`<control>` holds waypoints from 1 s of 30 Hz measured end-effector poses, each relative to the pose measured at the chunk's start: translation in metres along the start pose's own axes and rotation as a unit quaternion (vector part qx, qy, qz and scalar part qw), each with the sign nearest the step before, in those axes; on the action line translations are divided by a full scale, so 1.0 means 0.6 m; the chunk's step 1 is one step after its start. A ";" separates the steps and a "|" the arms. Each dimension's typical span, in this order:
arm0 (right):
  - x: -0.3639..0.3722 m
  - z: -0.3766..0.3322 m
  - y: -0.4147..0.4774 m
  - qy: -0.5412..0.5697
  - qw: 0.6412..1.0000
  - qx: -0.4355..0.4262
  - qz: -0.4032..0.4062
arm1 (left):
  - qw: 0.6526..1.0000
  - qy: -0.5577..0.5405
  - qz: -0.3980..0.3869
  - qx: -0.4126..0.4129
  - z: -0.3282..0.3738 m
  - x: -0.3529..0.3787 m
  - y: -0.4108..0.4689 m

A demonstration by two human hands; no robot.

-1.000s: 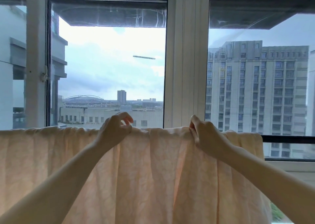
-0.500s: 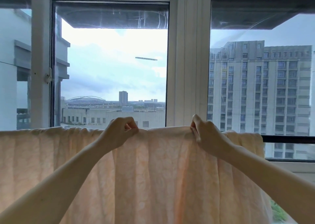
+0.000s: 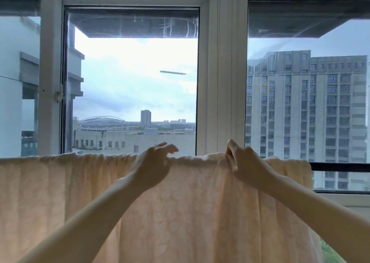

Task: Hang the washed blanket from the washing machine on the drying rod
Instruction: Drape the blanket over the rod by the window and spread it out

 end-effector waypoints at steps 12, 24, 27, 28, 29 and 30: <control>-0.003 0.005 -0.014 -0.058 0.998 -0.022 0.015 | 0.990 0.051 0.077 0.106 0.109 0.095 0.017; -0.008 0.030 -0.039 -0.186 0.972 -0.057 0.131 | 0.950 0.191 0.224 0.103 0.104 0.102 0.005; -0.013 0.038 -0.042 -0.181 0.976 -0.051 0.115 | 0.948 0.197 0.225 0.104 0.102 0.105 0.006; -0.016 0.041 -0.043 -0.181 0.976 -0.046 0.109 | 0.949 0.199 0.224 0.102 0.101 0.106 0.007; -0.019 0.045 -0.045 -0.180 0.977 -0.042 0.107 | 0.949 0.199 0.222 0.100 0.100 0.108 0.007; -0.022 0.048 -0.046 -0.172 0.979 -0.040 0.104 | 0.950 0.200 0.221 0.098 0.100 0.109 0.008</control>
Point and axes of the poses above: each hand's wrist, its own y-axis towards the middle knuckle, its own x-axis out of the palm, z = x × y, the point moved 8 cm from there along y, towards the middle knuckle, and after that the axes turned 6 degrees about -y, right-handed, at the moved point
